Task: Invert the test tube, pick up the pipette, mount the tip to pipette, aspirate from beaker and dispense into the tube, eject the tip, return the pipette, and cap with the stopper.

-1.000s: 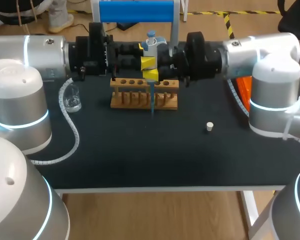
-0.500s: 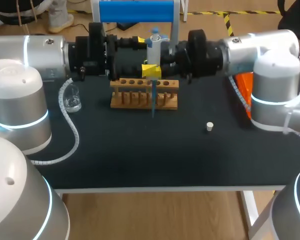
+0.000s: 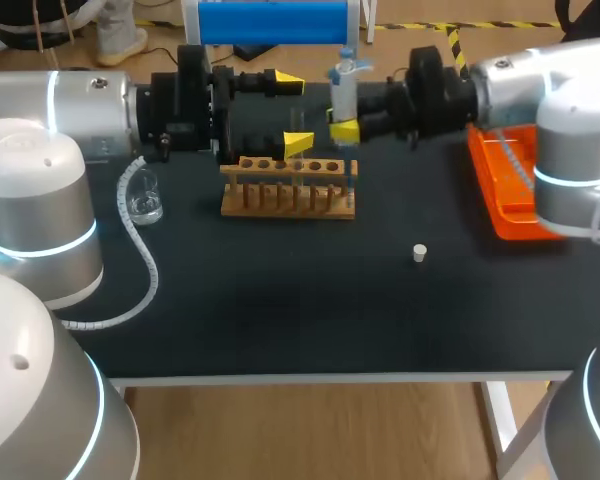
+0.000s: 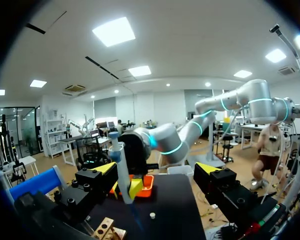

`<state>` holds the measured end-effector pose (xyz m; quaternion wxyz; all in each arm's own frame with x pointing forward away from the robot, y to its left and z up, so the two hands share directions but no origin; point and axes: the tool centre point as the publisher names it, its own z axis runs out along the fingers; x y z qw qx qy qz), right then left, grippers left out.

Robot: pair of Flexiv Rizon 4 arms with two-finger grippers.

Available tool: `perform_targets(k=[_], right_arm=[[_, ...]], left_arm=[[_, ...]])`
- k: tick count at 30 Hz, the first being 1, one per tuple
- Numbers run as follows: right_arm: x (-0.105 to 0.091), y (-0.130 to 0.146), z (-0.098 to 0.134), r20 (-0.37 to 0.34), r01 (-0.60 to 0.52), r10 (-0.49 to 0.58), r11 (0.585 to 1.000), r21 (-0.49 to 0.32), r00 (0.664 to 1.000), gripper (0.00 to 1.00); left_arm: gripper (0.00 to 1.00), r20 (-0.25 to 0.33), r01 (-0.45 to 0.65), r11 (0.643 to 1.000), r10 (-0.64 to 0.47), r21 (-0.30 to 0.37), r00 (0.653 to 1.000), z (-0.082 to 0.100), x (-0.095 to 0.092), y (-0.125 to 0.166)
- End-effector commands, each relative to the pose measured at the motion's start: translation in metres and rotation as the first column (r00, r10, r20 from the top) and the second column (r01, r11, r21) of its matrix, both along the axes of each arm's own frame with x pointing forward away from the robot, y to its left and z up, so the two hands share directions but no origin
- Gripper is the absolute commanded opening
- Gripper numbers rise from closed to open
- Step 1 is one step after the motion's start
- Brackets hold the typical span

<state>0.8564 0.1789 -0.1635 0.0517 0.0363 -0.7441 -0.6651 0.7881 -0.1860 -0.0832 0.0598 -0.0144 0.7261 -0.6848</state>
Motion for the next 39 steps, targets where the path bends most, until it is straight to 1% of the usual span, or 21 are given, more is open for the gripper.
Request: perform_targets(k=[1,4,9,13,18,21,27,32,35,39], right_arm=[[0.013,-0.022,-0.001,-0.007,-0.031,0.031,1.000,-0.001,0.999,0.00],[0.021,-0.036,0.001,-0.011,-0.046,0.046,0.999,0.009,0.999,0.00],[0.034,-0.061,0.005,0.011,-0.060,0.060,0.998,0.035,0.998,0.00],[0.049,-0.086,0.005,-0.002,-0.076,0.076,0.996,0.045,0.997,0.00],[0.063,-0.116,0.007,-0.007,-0.074,0.075,0.996,0.048,0.997,0.00],[0.070,-0.138,0.010,-0.001,-0.052,0.052,0.997,0.052,0.999,0.00],[0.075,-0.175,0.017,0.015,-0.008,0.007,0.998,0.058,1.000,0.00],[0.074,-0.198,0.020,0.019,0.043,-0.044,0.997,0.068,0.999,0.00],[0.073,-0.210,0.020,0.016,0.070,-0.071,0.995,0.069,0.997,0.00],[0.065,-0.226,0.022,0.019,0.107,-0.109,0.992,0.069,0.994,0.00]], left_arm=[[1.00,0.001,0.001,1.000,-0.001,-0.001,1.000,0.000,0.000,0.001],[1.00,0.001,0.001,1.000,-0.001,-0.001,1.000,0.000,0.000,0.001],[1.00,0.001,0.001,1.000,-0.001,-0.001,1.000,0.000,0.000,0.001],[1.00,0.001,0.001,1.000,-0.001,-0.001,1.000,0.000,0.000,0.001],[1.00,0.001,0.001,1.000,-0.001,-0.001,1.000,0.000,0.000,0.001],[1.00,0.001,0.001,1.000,-0.001,-0.001,1.000,0.000,0.000,0.001],[1.00,0.001,0.001,1.000,-0.001,-0.001,1.000,0.000,0.000,0.001],[1.00,0.001,0.001,1.000,-0.001,-0.001,1.000,0.000,0.000,0.001],[1.00,0.001,0.001,1.000,-0.001,-0.001,1.000,0.000,0.000,0.001],[1.00,0.001,0.001,1.000,-0.001,-0.001,1.000,0.000,0.000,0.001]])
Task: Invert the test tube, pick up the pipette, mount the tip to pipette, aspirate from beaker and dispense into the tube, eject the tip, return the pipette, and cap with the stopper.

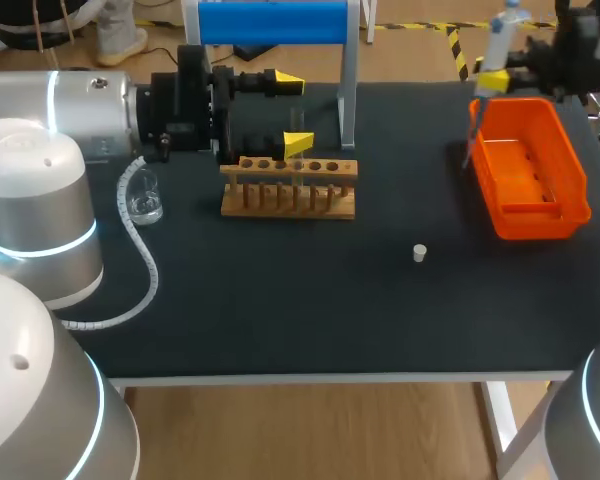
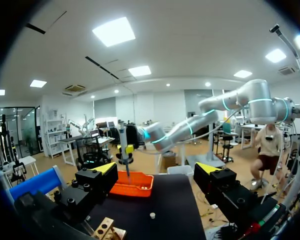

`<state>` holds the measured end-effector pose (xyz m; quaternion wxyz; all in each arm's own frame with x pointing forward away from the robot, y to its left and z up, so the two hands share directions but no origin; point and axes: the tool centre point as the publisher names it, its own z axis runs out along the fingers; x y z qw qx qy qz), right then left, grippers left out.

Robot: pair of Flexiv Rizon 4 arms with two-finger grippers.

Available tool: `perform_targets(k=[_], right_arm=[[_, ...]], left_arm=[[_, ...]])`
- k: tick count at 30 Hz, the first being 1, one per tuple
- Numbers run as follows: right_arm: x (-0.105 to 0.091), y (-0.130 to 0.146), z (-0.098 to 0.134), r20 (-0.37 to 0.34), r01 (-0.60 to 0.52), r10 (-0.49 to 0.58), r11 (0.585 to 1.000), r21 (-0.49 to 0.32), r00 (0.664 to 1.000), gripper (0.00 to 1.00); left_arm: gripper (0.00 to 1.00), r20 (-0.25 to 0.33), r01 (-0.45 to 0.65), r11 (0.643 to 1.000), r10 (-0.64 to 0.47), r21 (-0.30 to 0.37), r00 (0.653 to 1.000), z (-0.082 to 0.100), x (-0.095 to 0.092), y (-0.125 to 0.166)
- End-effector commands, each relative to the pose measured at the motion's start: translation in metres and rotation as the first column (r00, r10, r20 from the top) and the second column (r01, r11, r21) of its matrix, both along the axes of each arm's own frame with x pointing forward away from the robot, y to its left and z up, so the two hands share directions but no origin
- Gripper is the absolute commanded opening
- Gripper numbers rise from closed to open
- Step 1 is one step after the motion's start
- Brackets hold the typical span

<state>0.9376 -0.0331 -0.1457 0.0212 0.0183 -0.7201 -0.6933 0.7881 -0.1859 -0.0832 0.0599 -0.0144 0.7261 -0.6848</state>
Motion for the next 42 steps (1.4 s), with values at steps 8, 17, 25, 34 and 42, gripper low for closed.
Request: perform_targets(k=[8,17,25,34,42], right_arm=[[-0.028,-0.038,0.005,0.007,0.102,-0.102,0.995,-0.013,0.995,0.00],[-0.022,-0.060,-0.001,-0.001,0.126,-0.127,0.992,-0.027,0.992,0.00],[-0.005,-0.070,-0.010,-0.008,0.044,-0.045,0.999,-0.028,0.999,0.00],[0.001,-0.088,-0.020,0.000,0.018,-0.018,1.000,0.006,1.000,0.00],[-0.001,-0.105,-0.024,0.004,0.020,-0.020,1.000,0.016,1.000,0.00]], left_arm=[[1.00,0.001,0.001,1.000,-0.001,-0.001,1.000,0.000,0.000,0.000],[1.00,0.001,0.001,1.000,-0.001,-0.001,1.000,0.000,0.000,0.000],[1.00,0.001,0.001,1.000,-0.001,-0.001,1.000,0.000,0.000,0.000],[1.00,0.001,0.001,1.000,-0.001,-0.001,1.000,0.000,0.000,0.000],[1.00,0.001,0.001,1.000,-0.001,-0.001,1.000,0.000,0.000,0.000]])
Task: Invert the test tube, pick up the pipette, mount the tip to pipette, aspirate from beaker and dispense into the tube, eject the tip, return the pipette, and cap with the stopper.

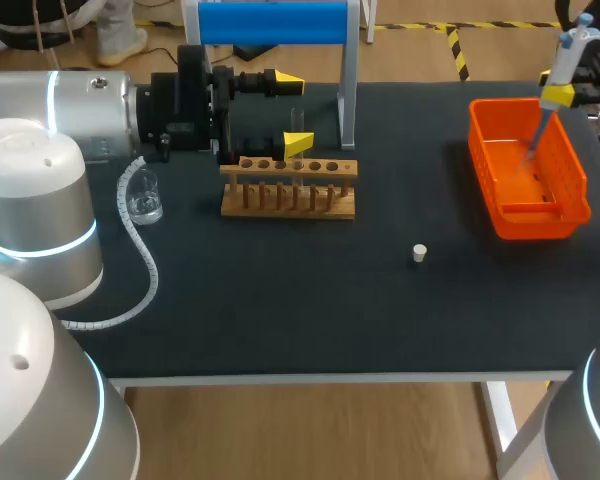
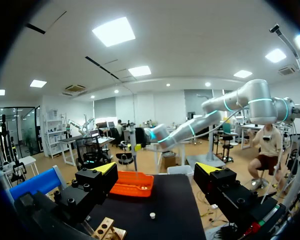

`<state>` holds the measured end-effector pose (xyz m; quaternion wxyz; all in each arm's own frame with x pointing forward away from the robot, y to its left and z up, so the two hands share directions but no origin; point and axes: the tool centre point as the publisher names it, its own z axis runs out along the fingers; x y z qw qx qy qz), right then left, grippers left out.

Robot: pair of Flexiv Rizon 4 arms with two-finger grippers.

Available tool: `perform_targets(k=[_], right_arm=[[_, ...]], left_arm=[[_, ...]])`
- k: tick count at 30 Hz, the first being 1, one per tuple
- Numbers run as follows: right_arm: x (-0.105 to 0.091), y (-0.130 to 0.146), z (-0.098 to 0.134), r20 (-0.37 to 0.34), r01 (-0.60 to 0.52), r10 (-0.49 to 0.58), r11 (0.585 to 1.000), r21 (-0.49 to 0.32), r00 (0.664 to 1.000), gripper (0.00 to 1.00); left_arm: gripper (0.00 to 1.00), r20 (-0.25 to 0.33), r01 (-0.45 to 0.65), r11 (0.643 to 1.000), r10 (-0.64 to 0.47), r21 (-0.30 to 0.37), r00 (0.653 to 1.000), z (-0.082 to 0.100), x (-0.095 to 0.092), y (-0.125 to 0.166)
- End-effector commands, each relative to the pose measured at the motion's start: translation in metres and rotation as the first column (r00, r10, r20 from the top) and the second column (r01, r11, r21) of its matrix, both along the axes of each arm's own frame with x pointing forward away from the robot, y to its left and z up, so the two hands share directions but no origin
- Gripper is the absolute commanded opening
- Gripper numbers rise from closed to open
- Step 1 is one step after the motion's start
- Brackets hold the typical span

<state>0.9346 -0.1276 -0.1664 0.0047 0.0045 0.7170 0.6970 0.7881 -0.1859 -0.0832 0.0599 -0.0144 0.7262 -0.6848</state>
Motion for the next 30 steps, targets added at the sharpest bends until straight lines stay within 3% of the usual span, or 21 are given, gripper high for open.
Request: perform_targets(k=[1,30], right_arm=[[0.002,-0.012,-0.004,-0.001,-0.049,0.049,0.999,0.009,0.999,0.00],[0.007,-0.001,-0.015,-0.043,-0.070,0.070,0.998,0.001,0.997,0.00]], left_arm=[[1.00,0.001,0.001,1.000,-0.001,-0.001,1.000,0.000,0.000,0.000],[1.00,0.001,0.001,1.000,-0.001,-0.001,1.000,0.000,0.000,0.000]])
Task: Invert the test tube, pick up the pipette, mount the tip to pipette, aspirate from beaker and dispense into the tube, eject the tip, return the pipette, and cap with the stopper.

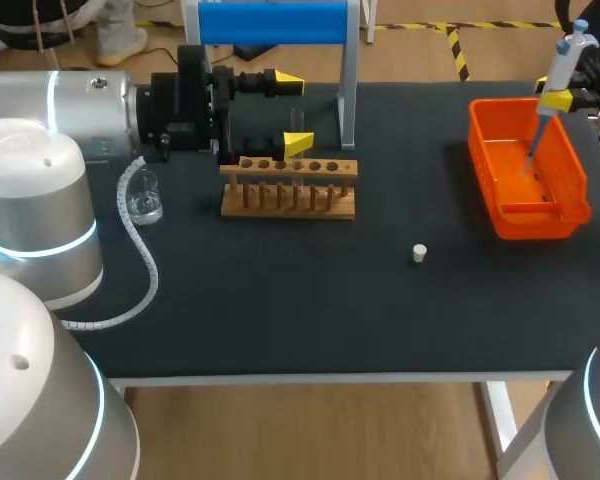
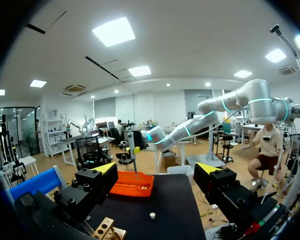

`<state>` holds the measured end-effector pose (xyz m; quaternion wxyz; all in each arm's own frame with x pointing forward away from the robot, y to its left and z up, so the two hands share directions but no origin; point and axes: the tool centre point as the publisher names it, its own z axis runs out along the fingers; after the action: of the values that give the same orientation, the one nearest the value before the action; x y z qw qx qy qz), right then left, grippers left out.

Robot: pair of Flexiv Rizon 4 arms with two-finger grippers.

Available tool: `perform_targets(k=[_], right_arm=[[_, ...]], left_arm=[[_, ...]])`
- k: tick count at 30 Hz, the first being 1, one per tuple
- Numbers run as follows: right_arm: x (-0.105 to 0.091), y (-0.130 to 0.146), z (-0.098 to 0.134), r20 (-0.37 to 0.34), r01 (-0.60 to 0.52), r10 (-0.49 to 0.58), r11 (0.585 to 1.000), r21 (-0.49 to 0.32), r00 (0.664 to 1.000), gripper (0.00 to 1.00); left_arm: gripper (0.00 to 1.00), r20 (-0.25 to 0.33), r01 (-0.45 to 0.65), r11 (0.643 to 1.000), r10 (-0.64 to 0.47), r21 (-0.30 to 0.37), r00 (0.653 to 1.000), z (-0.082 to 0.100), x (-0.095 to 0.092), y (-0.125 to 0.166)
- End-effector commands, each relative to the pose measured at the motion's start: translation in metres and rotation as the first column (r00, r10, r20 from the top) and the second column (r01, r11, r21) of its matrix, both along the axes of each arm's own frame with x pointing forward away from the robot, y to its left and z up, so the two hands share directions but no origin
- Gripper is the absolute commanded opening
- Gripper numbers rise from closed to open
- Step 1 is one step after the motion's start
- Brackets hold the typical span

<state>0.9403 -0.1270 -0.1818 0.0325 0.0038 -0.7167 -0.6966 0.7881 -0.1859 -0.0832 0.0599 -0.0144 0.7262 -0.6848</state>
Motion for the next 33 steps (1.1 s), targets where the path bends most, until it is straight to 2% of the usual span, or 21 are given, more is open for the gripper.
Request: perform_targets(k=[1,29,33], right_arm=[[0.002,-0.002,0.000,-0.001,-0.007,0.007,1.000,-0.001,1.000,0.00],[0.002,-0.002,0.000,-0.001,-0.007,0.007,1.000,-0.001,1.000,0.00],[0.002,-0.002,0.000,-0.001,-0.007,0.007,1.000,-0.001,1.000,0.00]], left_arm=[[1.00,0.001,0.001,1.000,-0.001,-0.001,1.000,0.000,0.000,0.000],[1.00,0.001,0.001,1.000,-0.001,-0.001,1.000,0.000,0.000,0.000],[1.00,0.015,0.005,1.000,-0.005,0.002,1.000,0.004,0.011,-0.013]])
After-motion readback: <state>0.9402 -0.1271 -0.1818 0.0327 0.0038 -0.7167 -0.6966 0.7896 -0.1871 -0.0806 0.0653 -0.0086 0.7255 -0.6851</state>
